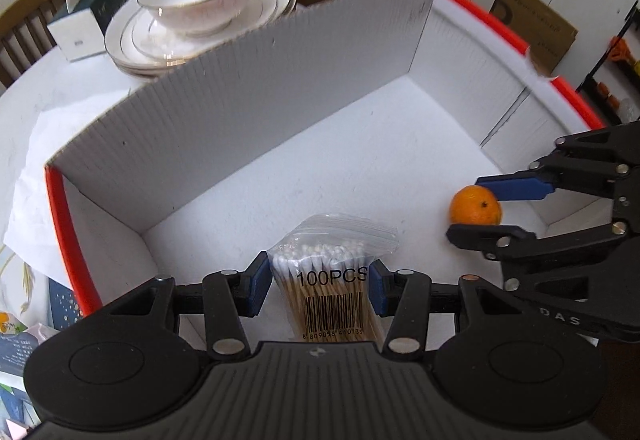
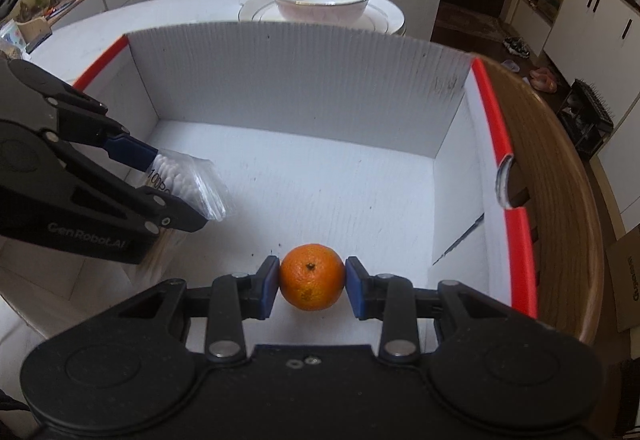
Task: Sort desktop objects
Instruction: 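Carry the swab bag with left tool while right tool carries the orange into the red box, then open left tool releasing swab bag while right tool releases orange in the box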
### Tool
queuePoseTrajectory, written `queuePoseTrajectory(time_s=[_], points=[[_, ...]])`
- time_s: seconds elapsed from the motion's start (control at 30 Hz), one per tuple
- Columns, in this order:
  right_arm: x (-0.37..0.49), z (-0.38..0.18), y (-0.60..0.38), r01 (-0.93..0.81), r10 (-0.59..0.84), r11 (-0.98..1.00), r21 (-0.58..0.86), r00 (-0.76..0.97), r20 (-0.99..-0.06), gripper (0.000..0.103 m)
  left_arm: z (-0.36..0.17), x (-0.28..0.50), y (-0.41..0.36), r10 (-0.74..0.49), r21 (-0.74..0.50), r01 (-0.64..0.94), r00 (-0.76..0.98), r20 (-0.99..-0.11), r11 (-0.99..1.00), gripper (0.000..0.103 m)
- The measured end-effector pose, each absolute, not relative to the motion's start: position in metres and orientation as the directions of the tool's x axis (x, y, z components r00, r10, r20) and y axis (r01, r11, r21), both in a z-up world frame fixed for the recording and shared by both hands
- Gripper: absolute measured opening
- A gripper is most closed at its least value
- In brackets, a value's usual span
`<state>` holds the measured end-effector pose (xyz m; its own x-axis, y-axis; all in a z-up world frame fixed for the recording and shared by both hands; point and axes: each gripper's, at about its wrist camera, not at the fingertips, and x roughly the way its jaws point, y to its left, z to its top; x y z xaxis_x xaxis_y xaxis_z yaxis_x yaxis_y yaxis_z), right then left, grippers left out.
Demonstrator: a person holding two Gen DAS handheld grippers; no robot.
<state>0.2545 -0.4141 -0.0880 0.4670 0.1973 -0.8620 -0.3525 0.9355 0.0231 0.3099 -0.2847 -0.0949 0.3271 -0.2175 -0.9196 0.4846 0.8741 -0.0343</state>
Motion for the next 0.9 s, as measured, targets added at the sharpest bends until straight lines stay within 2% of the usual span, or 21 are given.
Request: queuePoseTrajectory(time_s=[0.4, 0.6, 0.73, 0.8, 0.87, 0.9], points=[[0.257, -0.095, -0.413, -0.364, 0.186, 0.931, 0.021, 0.424, -0.886, 0.034, -0.111, 0.319, -0.295, -0.164, -0.033, 0.498, 0.221, -0.961, 0.867, 0.048], [0.26, -0.094, -0.412, -0.363, 0.18, 0.931, 0.021, 0.412, -0.893, 0.035, -0.112, 0.318, -0.294, -0.158, -0.035, 0.494, 0.21, -0.965, 0.869, 0.053], [0.259, -0.093, -0.412, -0.363, 0.18, 0.932, 0.019, 0.415, -0.892, 0.038, -0.107, 0.315, -0.293, -0.173, -0.04, 0.489, 0.23, -0.958, 0.871, 0.064], [0.257, -0.091, -0.413, -0.363, 0.185, 0.931, 0.022, 0.42, -0.889, 0.042, -0.104, 0.313, -0.29, -0.19, -0.05, 0.487, 0.242, -0.952, 0.872, 0.064], [0.255, -0.087, -0.414, -0.361, 0.191, 0.932, 0.024, 0.433, -0.881, 0.051, -0.1, 0.312, -0.286, -0.203, -0.057, 0.478, 0.26, -0.944, 0.876, 0.065], [0.255, -0.085, -0.414, -0.361, 0.194, 0.932, 0.025, 0.441, -0.877, 0.053, -0.098, 0.313, -0.285, -0.209, -0.062, 0.472, 0.268, -0.941, 0.88, 0.065]])
